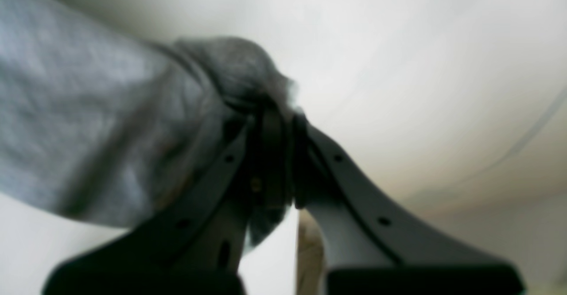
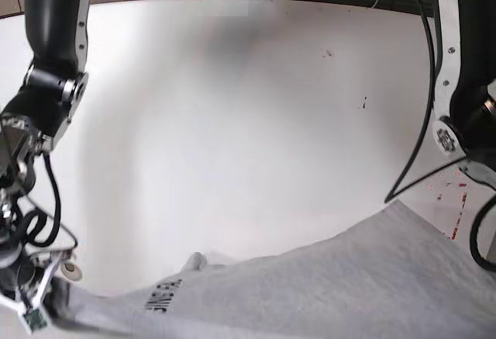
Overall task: Layout the t-shirt on the table in an organized manner, then fold the t-shirt properly
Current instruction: 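Lay the stretched shirt flat on the table with both grippers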
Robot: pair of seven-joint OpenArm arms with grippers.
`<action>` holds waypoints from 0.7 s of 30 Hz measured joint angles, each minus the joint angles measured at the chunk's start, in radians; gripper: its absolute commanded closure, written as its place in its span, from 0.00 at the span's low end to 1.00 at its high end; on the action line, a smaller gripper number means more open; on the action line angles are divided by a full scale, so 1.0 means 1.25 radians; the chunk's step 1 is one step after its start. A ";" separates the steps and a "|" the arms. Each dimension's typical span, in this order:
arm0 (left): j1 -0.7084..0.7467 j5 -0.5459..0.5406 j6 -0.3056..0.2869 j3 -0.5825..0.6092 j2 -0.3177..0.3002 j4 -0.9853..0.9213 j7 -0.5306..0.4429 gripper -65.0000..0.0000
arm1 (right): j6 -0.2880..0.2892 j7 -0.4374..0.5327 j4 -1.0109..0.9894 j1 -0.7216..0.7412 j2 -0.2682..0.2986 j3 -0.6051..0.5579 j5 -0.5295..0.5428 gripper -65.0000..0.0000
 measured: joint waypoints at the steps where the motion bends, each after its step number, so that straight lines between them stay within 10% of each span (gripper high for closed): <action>1: 0.032 -0.002 0.000 -0.005 0.002 0.014 0.001 1.00 | 0.002 0.001 0.012 -0.052 -0.002 0.014 0.001 1.00; 21: 0.703 0.001 0.000 -0.175 0.013 0.153 -0.030 1.00 | 0.002 0.305 -0.036 -0.731 -0.205 0.175 -0.009 1.00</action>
